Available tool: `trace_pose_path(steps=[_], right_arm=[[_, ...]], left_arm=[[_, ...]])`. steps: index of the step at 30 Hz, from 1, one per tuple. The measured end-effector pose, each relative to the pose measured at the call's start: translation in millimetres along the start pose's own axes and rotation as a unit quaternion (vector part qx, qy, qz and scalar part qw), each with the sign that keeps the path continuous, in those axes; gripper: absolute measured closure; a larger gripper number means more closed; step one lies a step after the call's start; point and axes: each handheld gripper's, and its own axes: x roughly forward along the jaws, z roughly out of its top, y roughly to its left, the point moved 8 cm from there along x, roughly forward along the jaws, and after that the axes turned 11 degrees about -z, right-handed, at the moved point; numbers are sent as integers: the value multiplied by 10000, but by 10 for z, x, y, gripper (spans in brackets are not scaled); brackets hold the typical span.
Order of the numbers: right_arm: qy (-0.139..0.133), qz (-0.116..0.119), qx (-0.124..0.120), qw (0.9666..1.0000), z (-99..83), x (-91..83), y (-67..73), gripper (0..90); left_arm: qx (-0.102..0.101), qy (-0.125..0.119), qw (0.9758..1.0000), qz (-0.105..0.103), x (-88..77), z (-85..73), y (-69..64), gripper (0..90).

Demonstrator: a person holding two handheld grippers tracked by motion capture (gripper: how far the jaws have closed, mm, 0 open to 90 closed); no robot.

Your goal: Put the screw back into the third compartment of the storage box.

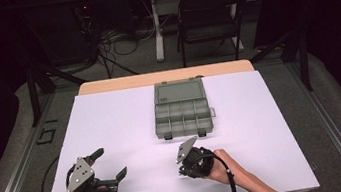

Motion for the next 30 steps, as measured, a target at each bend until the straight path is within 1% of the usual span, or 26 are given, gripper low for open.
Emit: trace_pose_path(steps=[1, 2, 6, 12, 13, 16, 17, 19, 20, 21, 22, 23, 24, 30], right_arm=[[34, -7, 30, 10000, -7, -11, -12, 863], [-4, -56, 58, 10000, -6, -13, -34, 863], [-10, -123, 77, 9999, -16, -42, -102, 863], [-44, -253, 254, 9993, -28, -97, -207, 863], [-52, -286, 251, 9993, -30, -106, -240, 863], [-40, -362, 374, 9986, -41, -134, -299, 863], [-59, -384, 368, 9986, -40, -140, -324, 863], [-46, -426, 455, 9980, -42, -156, -355, 863], [-66, -455, 454, 9979, -39, -162, -381, 863], [-51, -474, 537, 9974, -42, -176, -398, 863], [-73, -496, 510, 9974, -39, -182, -421, 863], [-82, -529, 518, 9972, -37, -192, -446, 863], [-83, -547, 573, 9968, -35, -201, -463, 863], [-107, -682, 674, 9953, -29, -259, -588, 863]], left_arm=[[-1, 1, 10000, 1, 1, 0, 0, 2], [0, 3, 10000, 0, 0, -1, 0, 2], [-2, 0, 10000, 1, -1, 0, 0, 2], [-1, 0, 10000, -2, 0, 0, 0, 2], [2, -2, 10000, 0, 0, 1, 0, 2], [-11, -4, 10000, 4, 0, 0, -1, 2], [-4, -2, 10000, 2, 0, 0, 0, 2], [0, 4, 10000, -2, 2, 0, -1, 2], [4, 8, 10000, -6, 3, 0, -2, 2], [5, 12, 10000, -7, 3, 0, -2, 2], [27, -1, 10000, 12, 4, 2, 4, 2], [5, -4, 10000, 4, 6, 1, 2, 2], [1, -3, 10000, 4, 7, -1, 3, 2], [1, -5, 10000, 8, 6, 0, 5, 2]])
